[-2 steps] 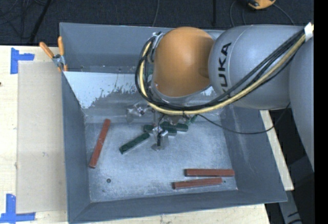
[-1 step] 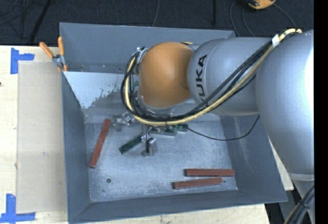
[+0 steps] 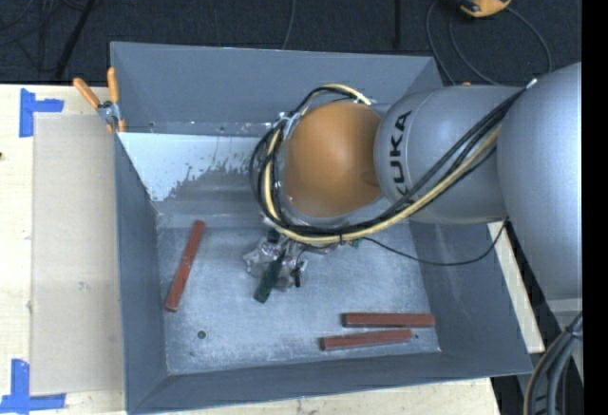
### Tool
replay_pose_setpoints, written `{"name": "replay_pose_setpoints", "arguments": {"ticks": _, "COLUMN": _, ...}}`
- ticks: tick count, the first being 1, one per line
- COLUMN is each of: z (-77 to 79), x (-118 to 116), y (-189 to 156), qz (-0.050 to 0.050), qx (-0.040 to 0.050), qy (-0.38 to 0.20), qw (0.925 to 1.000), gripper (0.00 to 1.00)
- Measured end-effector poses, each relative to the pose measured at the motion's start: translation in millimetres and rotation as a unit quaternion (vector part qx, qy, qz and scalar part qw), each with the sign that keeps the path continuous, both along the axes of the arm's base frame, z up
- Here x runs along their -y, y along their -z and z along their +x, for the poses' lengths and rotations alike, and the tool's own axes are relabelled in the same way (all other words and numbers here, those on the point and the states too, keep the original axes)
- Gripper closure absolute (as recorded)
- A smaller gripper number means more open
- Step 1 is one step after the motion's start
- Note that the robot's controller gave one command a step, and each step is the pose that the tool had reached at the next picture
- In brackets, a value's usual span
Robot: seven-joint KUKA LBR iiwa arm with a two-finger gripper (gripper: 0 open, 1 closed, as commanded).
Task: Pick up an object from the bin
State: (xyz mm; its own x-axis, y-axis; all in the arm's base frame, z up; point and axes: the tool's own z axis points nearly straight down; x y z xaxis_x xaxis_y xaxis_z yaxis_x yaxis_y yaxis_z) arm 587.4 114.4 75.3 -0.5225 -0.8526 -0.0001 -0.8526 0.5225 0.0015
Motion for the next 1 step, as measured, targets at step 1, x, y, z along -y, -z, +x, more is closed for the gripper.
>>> {"name": "replay_pose_setpoints", "arguments": {"ticks": 1, "z": 0.0, "x": 0.0, "y": 0.0, "qz": 0.0, "qx": 0.0, "qy": 0.0, "qw": 1.0, "gripper": 1.0}}
